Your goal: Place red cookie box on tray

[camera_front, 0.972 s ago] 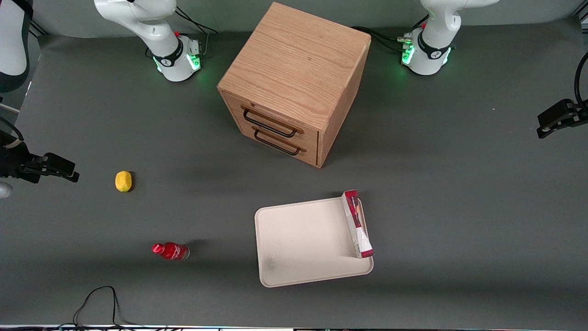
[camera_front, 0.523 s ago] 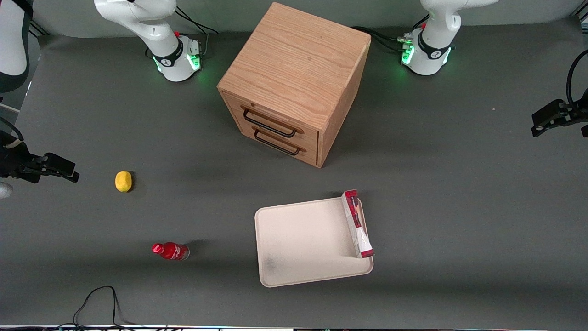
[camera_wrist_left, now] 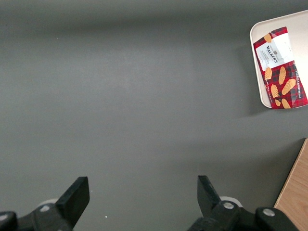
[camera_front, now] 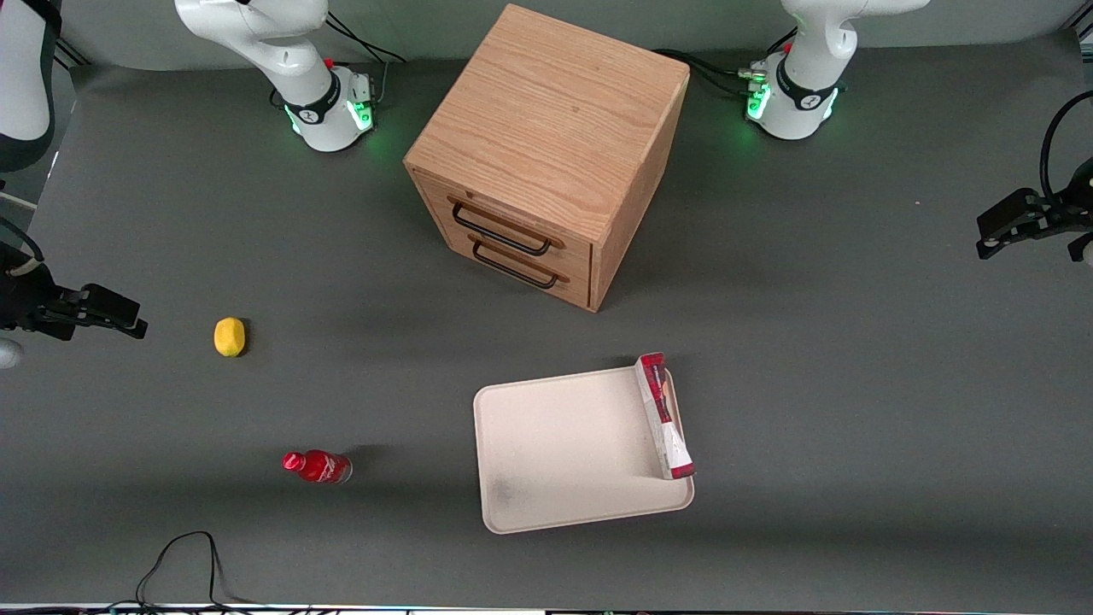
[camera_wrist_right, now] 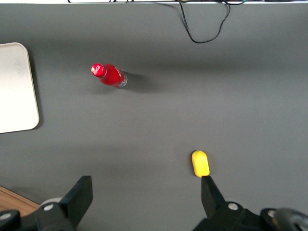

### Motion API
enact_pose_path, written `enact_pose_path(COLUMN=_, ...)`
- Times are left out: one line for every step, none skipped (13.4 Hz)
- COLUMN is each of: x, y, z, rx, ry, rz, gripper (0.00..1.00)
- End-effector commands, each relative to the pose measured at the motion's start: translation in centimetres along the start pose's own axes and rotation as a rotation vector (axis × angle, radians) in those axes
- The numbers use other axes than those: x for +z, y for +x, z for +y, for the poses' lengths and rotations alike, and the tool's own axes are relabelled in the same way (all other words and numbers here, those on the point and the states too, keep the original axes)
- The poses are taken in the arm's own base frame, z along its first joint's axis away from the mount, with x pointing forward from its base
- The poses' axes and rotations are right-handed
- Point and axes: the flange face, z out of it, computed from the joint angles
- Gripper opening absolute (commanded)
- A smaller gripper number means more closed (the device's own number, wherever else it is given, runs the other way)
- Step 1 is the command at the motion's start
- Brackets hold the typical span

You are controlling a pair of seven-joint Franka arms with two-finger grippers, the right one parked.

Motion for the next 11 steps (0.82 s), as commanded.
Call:
enact_pose_path(x=-0.91, y=-1.4, z=0.51, rx=-0.006, ry=-0.009, rz=-0.003, gripper=1.0)
enact_pose_path(x=-0.72, y=-1.29, z=0.68, rx=-0.012, ry=-0.011, rz=-0.012, gripper=1.0)
enact_pose_path(x=-0.62, y=-1.26, z=0.63, rx=-0.042, ry=-0.014, rz=-0.015, gripper=1.0)
enact_pose_path(x=-0.51, y=-1.3, z=0.62, rx=-0.053, ry=-0.035, rz=-0.019, gripper=1.0)
enact_pose_path(x=-0.43, y=-1.4, z=0.66, rx=-0.057, ry=-0.046, rz=-0.028, gripper=1.0)
enact_pose_path(x=-0.23, y=-1.51, z=0.88, rx=-0.081, ry=-0.072, rz=-0.044, gripper=1.0)
enact_pose_path(x=-0.3, y=-1.51, z=1.0, rx=-0.091, ry=-0.091, rz=-0.045, gripper=1.0)
enact_pose_path(x=-0.28, y=-1.54, z=0.92, rx=-0.088, ry=-0.091, rz=-0.046, gripper=1.0)
enact_pose_path(x=-0.26, y=-1.56, z=0.75, rx=-0.093, ry=-0.091, rz=-0.048, gripper=1.0)
enact_pose_path(x=-0.19, y=-1.57, z=0.76, rx=-0.093, ry=-0.091, rz=-0.049, gripper=1.0)
enact_pose_path(x=-0.25, y=-1.58, z=0.75, rx=-0.093, ry=-0.091, rz=-0.049, gripper=1.0)
